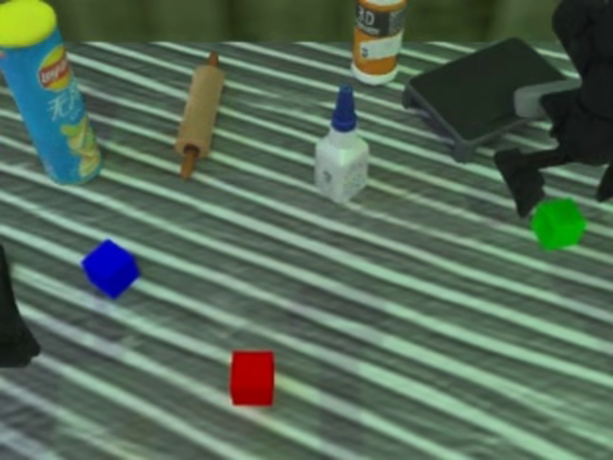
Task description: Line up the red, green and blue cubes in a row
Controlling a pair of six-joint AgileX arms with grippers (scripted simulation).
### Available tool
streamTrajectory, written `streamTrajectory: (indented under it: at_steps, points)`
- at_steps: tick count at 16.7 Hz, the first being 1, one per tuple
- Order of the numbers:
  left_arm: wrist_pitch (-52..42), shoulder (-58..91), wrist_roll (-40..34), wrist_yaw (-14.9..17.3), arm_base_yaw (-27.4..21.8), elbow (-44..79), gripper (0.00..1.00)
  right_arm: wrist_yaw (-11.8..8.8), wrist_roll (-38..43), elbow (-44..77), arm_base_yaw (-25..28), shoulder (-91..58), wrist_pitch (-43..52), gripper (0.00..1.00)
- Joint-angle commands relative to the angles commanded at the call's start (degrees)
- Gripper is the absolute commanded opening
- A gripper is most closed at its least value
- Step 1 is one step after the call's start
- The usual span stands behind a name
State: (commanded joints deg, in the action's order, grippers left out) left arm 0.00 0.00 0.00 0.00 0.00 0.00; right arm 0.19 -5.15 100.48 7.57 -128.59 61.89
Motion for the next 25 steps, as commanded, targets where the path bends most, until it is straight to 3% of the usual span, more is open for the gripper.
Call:
streamTrajectory:
  at_steps: [5, 10, 23, 25]
  points:
    - [0.0, 0.0, 0.0, 0.0, 0.0, 0.0, 1.00, 0.0, 0.0, -6.5, 0.0, -3.6, -10.1, 1.00]
    - [0.0, 0.0, 0.0, 0.0, 0.0, 0.0, 1.00, 0.1, 0.0, -7.1, 0.0, -3.9, -11.1, 1.00]
    - [0.0, 0.0, 0.0, 0.0, 0.0, 0.0, 1.00, 0.1, 0.0, -7.1, 0.0, -3.9, -11.1, 0.02]
    - [0.0, 0.0, 0.0, 0.0, 0.0, 0.0, 1.00, 0.1, 0.0, -7.1, 0.0, -3.9, -11.1, 0.00]
